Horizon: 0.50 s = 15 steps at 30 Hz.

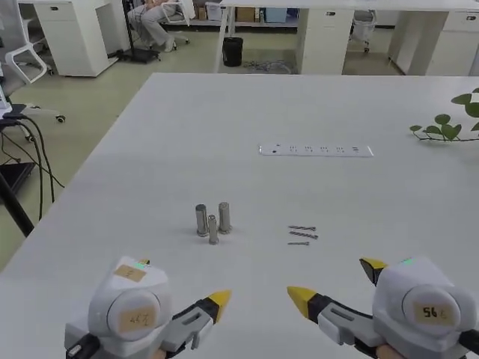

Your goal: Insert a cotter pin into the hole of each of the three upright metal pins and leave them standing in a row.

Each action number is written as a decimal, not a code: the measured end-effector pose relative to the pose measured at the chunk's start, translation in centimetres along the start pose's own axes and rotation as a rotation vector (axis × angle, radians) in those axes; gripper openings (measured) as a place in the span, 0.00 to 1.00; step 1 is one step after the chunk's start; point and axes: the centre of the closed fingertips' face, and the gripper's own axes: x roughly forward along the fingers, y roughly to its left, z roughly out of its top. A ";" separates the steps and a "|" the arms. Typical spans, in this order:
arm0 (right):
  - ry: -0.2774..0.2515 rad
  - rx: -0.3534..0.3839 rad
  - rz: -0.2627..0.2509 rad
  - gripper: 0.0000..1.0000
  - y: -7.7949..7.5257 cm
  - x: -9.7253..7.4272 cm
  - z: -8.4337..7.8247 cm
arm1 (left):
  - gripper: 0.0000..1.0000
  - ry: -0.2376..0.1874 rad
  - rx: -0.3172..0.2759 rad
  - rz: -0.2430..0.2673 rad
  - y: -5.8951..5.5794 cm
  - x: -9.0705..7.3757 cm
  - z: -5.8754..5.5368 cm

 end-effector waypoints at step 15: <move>-0.006 0.002 0.011 0.74 0.2 0.1 0.2 | 0.73 0.000 0.015 0.003 0.1 0.1 0.0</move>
